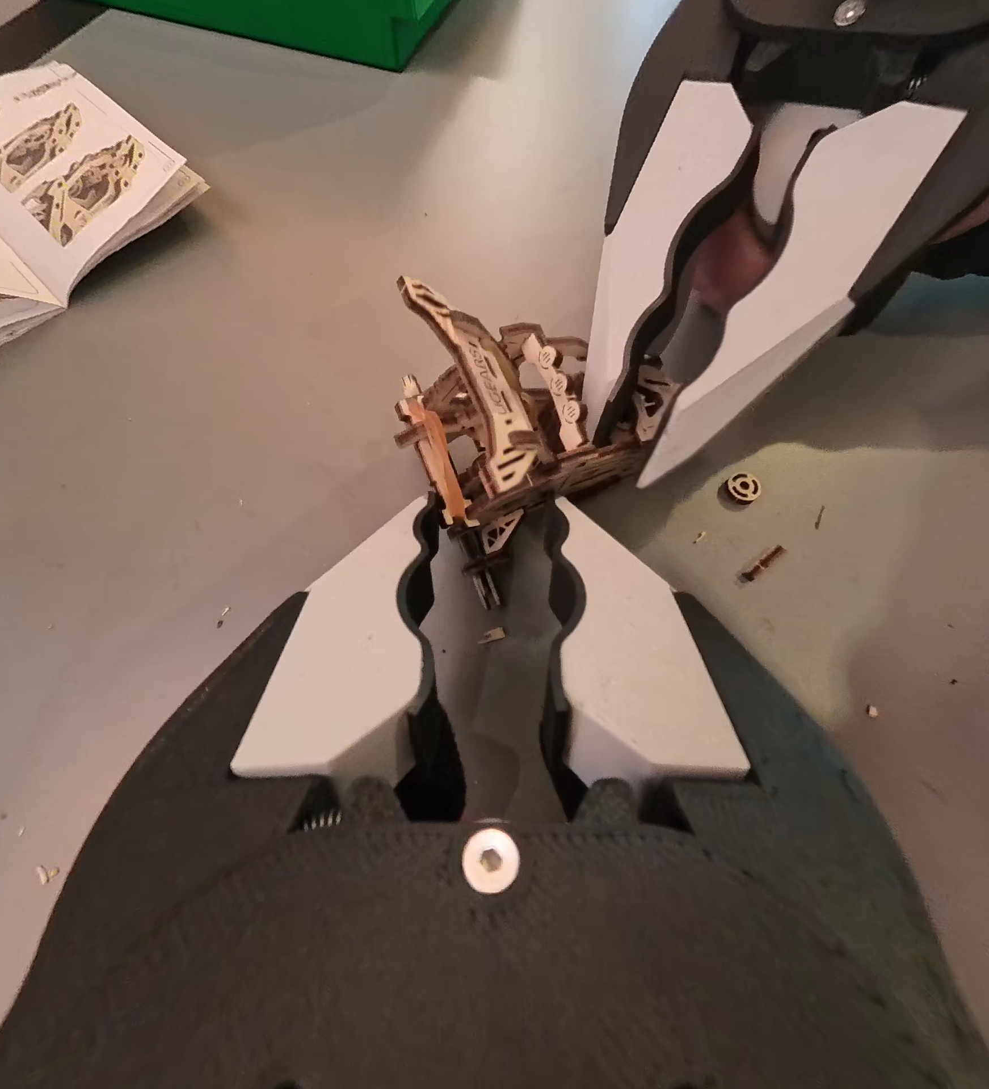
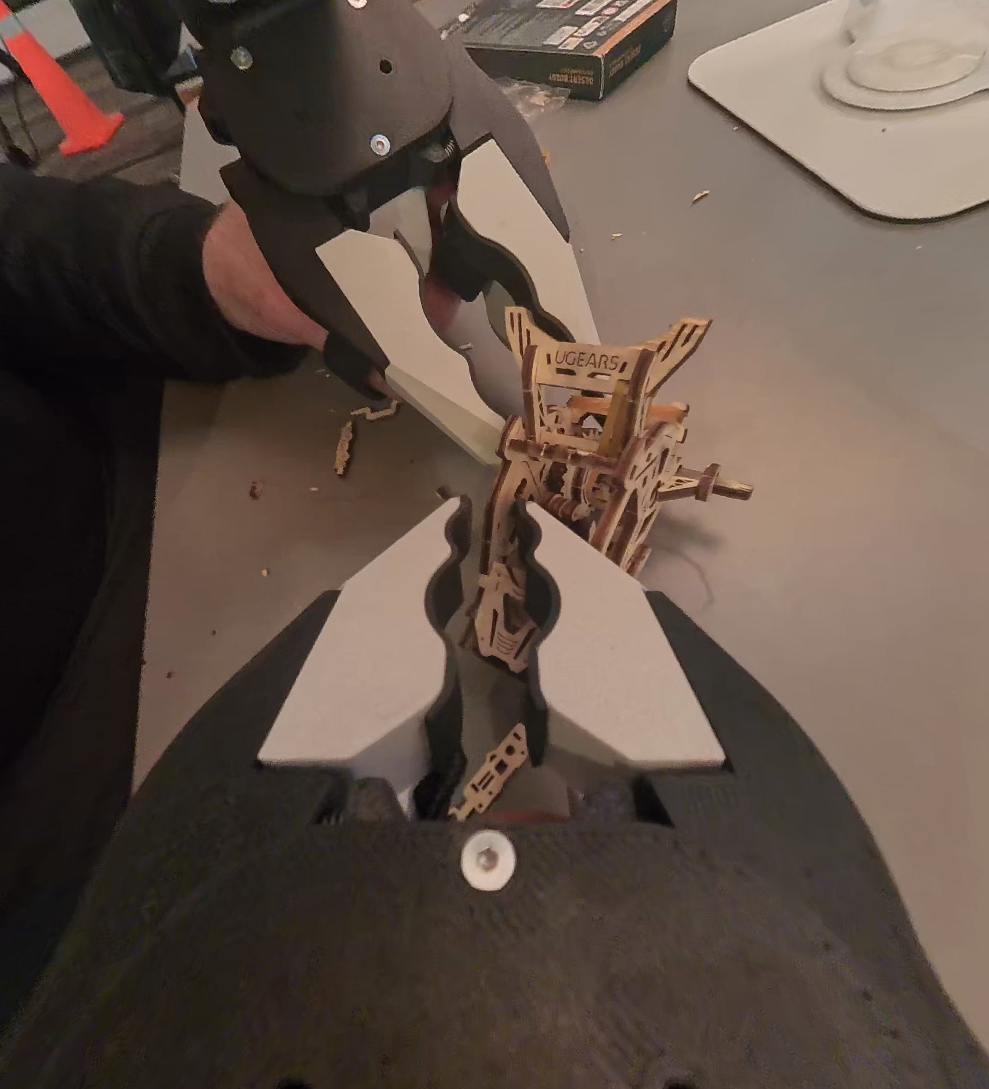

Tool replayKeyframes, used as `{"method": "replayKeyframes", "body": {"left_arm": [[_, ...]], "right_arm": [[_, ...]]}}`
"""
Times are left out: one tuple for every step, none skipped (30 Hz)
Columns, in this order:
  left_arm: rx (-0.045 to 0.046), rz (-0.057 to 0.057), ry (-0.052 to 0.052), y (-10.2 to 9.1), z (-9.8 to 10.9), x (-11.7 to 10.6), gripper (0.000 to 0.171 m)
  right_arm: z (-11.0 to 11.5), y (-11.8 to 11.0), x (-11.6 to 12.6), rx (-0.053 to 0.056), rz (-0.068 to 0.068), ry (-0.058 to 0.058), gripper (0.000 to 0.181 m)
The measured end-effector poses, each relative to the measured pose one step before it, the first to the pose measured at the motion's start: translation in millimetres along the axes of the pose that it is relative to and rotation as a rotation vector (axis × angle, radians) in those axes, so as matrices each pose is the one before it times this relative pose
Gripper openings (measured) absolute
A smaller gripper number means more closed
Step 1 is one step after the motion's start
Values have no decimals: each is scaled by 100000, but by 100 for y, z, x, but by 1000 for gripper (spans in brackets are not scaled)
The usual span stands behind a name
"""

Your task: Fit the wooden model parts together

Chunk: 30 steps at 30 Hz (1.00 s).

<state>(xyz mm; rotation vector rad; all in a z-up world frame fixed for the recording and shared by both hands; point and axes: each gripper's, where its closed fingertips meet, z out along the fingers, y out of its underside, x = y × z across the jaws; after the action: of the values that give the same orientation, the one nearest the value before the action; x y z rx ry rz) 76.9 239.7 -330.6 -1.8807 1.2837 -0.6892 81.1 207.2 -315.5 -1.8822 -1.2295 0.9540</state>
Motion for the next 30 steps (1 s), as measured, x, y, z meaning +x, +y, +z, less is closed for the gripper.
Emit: {"method": "replayKeyframes", "body": {"left_arm": [[513, -312, 265, -68, -40, 3, 32], [67, 701, -358, -9, 10, 31, 32], [-651, 1501, -1237, 72, 38, 18, 32], [-436, 1440, -1548, 52, 10, -25, 32], [97, 1123, -920, -22, -27, 19, 32], [142, 1056, -571, -20, -21, 50, 33], [793, 835, -458, -97, -84, 53, 33], [879, 619, -251, -93, -119, 69, 33], [-92, 938, 213, 72, -79, 154, 33], [-471, 1159, 191, 156, -102, 153, 33], [-359, 1221, -104, 155, -116, 99, 33], [-653, 1342, -562, 171, -68, 11, 34], [285, 1107, -943, 20, -92, -64, 34], [32, 721, -796, 28, -51, -46, 34], [-77, 267, -458, 20, -27, -49, 34], [93, 8, -194, 10, -23, -41, 34], [-3, 159, -212, 7, -11, -35, 34], [10, 115, -103, -5, 1, -1, 34], [50, 93, 59, -3, 10, 25, 34], [-55, -46, 40, 1, 7, 3, 34], [7, 81, 418, -5, 21, 61, 34], [-74, 77, 247, 0, 26, 31, 34], [-75, -261, 5, 21, 7, -20, 34], [-21, -184, 69, 0, 9, -5, 34], [-53, 355, -157, -9, 22, 18, 34], [-427, 581, -728, 48, 45, -28, 34], [-125, 214, -500, 11, 5, -36, 35], [42, -419, 239, -2, 0, -14, 35], [196, -483, 223, -20, -10, -20, 35], [-314, 79, -284, 34, 6, -34, 35]], "right_arm": [[-27, -47, -10, 482, 2396, -601, 12], [-14, 36, 92, 7, 288, 1231, 9], [95, 114, -16, -930, -845, 1937, 10], [126, 64, -33, -810, -1523, 3077, 10], [38, 37, 91, -752, -2481, 4435, 7], [9, 3, -53, -1030, -3945, 4459, 7], [-47, -85, -82, -767, -3483, 4591, 7], [-53, -51, -87, -919, -4485, 4658, 6], [3, 58, -164, -1341, -5546, 4590, 6], [50, 33, -227, -1041, -4511, 4237, 5], [115, 49, -246, -430, -3680, 3821, 5], [101, -27, -224, 537, -3020, 3130, 6], [89, -51, -104, 543, -2831, 3262, 6], [86, -55, -162, 261, -1879, 1989, 8], [86, -37, -80, 236, -1048, 1606, 10], [64, -13, 21, 246, -1020, 1844, 10], [39, -6, 3, 35, -107, 1372, 10], [17, -43, 5, -64, 988, 904, 11], [9, -27, 47, 139, 442, 1266, 10], [22, -2, 36, 259, -452, 1387, 10], [-20, -29, 120, 362, -219, 1952, 7], [6, -46, 22, 297, 868, 968, 7], [42, -18, -3, 285, 1674, 669, 7], [12, 10, 86, 45, 672, 1008, 6], [-4, -84, 87, 351, 101, 886, 5], [29, -93, 10, 107, 869, 366, 5], [48, -48, 37, -102, 391, 720, 5], [11, -37, 24, 98, 21, 497, 5], [11, -52, 19, 137, 649, 191, 5], [88, 63, -109, -726, 41, -436, 5]]}}
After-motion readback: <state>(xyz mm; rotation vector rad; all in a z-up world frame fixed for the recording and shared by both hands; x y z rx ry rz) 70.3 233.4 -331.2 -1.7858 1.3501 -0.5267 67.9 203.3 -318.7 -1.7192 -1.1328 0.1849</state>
